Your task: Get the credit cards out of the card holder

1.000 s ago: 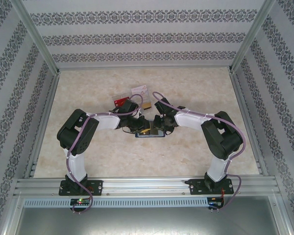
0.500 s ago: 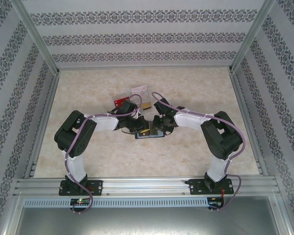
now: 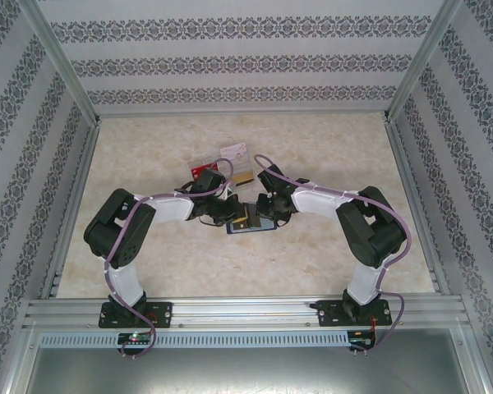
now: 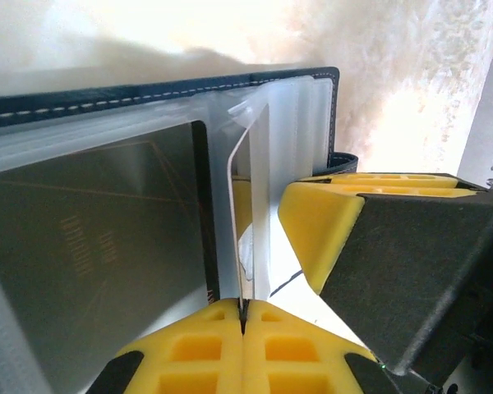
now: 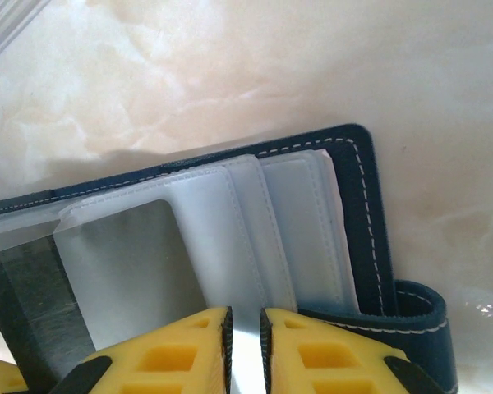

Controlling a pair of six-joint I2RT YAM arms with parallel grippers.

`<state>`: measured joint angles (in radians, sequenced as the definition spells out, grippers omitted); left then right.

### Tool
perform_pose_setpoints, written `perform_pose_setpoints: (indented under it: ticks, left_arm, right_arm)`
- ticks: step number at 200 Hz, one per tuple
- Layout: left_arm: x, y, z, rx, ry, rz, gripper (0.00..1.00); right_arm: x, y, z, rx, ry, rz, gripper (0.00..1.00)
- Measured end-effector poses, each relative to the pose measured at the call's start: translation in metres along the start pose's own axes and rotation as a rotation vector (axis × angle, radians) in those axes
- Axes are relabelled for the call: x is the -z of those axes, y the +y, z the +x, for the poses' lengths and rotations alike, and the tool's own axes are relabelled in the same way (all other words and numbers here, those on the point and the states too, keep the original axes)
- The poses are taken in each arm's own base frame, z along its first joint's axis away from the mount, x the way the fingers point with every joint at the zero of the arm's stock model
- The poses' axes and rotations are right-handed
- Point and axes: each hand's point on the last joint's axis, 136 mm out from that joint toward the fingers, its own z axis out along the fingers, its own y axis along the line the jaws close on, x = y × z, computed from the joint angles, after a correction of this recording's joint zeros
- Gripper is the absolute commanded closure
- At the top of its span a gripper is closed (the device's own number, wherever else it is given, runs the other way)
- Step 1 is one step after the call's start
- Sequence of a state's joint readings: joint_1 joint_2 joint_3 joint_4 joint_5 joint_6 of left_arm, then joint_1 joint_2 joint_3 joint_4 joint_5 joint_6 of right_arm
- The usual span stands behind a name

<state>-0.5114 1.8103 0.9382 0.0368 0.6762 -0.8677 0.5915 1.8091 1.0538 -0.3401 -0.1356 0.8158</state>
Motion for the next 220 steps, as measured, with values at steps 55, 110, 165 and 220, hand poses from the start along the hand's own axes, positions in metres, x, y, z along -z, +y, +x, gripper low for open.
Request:
perform_pose_setpoints:
  ticks: [55,110,165,220]
  left_arm:
    - [0.05,-0.007,-0.005,-0.094,-0.07,-0.077,1.0]
    - [0.101,-0.026,-0.023,-0.306,-0.162,-0.252,1.0]
    - [0.139,-0.045,-0.046,-0.575,-0.214,-0.406,1.0]
    - [0.159,-0.065,-0.068,-0.934,-0.142,-0.539,1.0]
  right_arm:
    - [0.015,0.014,-0.001,0.028,-0.004,-0.062,0.63]
    - [0.087,0.041,-0.037,0.078,-0.174,-0.237,0.24]
    - [0.129,0.012,-0.047,0.108,-0.296,-0.257,0.02]
    - [0.137,-0.006,-0.049,0.107,-0.321,-0.239,0.02]
